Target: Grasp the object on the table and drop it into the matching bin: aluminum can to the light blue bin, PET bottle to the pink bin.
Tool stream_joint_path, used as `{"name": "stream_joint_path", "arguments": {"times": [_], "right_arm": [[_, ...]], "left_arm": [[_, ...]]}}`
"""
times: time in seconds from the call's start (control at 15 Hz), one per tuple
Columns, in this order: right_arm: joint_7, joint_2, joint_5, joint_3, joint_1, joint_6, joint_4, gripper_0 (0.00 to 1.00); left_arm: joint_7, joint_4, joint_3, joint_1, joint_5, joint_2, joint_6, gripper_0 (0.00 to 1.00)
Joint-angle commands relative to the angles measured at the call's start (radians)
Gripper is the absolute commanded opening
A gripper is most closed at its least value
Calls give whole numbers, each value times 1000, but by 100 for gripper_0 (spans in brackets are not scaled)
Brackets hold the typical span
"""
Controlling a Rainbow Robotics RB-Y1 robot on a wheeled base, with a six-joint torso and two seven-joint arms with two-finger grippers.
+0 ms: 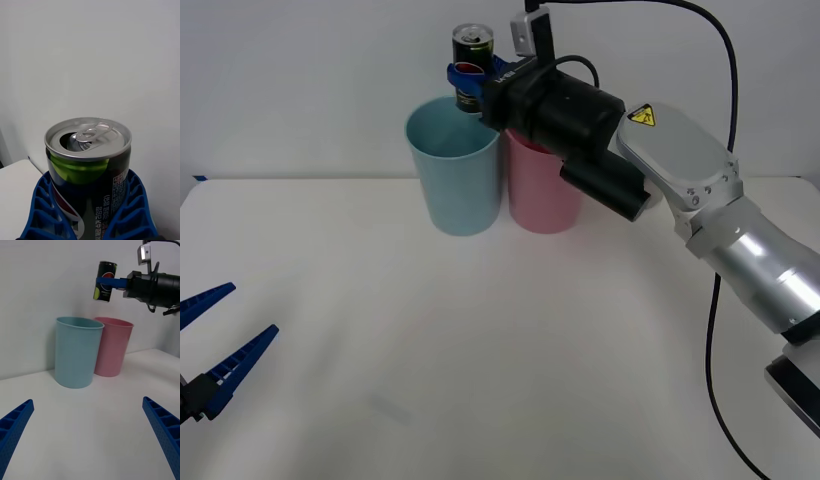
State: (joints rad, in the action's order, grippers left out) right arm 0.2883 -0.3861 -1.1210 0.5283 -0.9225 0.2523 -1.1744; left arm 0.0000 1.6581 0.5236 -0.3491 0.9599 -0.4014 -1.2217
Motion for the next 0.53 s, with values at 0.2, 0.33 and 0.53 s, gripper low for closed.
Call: {"name": "stream_joint_path", "arguments": {"times": [0.2, 0.33, 0.53], "right_arm": [[-32, 89, 0, 18, -105, -65, 176, 0], [-44, 119, 0, 29, -139, -99, 242, 0], [-52, 141, 3, 42, -157, -127, 276, 0]], "left_arm": [[0, 0, 0, 0, 0, 0, 0, 100], [0, 0, 0, 0, 0, 0, 0, 100], [0, 0, 0, 0, 0, 0, 0, 100]]}}
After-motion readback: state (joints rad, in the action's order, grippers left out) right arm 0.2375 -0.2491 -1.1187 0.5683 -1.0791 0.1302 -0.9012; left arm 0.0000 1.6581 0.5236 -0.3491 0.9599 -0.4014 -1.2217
